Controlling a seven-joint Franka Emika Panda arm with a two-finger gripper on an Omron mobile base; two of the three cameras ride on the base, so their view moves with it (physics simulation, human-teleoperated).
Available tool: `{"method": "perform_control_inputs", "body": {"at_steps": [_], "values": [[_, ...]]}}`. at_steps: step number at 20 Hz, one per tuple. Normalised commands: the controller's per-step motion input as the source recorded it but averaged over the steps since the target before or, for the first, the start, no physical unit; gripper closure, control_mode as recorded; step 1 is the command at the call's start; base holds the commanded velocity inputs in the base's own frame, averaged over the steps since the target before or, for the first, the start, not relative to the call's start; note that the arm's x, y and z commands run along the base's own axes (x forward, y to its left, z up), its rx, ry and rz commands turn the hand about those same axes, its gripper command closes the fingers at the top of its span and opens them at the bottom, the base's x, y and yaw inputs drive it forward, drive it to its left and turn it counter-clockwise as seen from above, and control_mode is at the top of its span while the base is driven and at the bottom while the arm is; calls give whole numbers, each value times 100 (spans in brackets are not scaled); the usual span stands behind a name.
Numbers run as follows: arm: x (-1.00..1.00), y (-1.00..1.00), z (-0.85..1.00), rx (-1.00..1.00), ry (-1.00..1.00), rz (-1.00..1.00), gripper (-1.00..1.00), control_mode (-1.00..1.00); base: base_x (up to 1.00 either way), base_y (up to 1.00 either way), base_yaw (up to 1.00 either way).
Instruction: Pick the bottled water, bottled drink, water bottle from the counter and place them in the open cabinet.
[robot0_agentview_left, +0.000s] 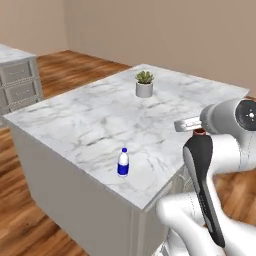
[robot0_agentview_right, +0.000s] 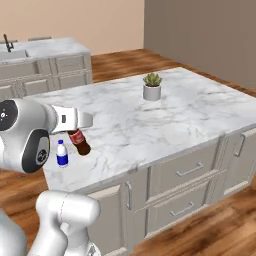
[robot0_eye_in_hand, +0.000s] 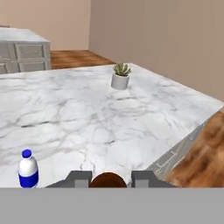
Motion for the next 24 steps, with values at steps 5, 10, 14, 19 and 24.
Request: {"method": "perform_control_inputs", "body": {"at_steps": [5,10,14,19,24], "values": [[0,0,0,0,0,0,100,100,-14,-5,-62],[0,0,0,0,0,0,100,100,-5,-23,-59],[0,0,0,0,0,0,100,100,0,-27,-58],[0,0,0,0,0,0,100,100,0,-28,-58],[0,0,0,0,0,0,100,100,0,-17,-57]]}}
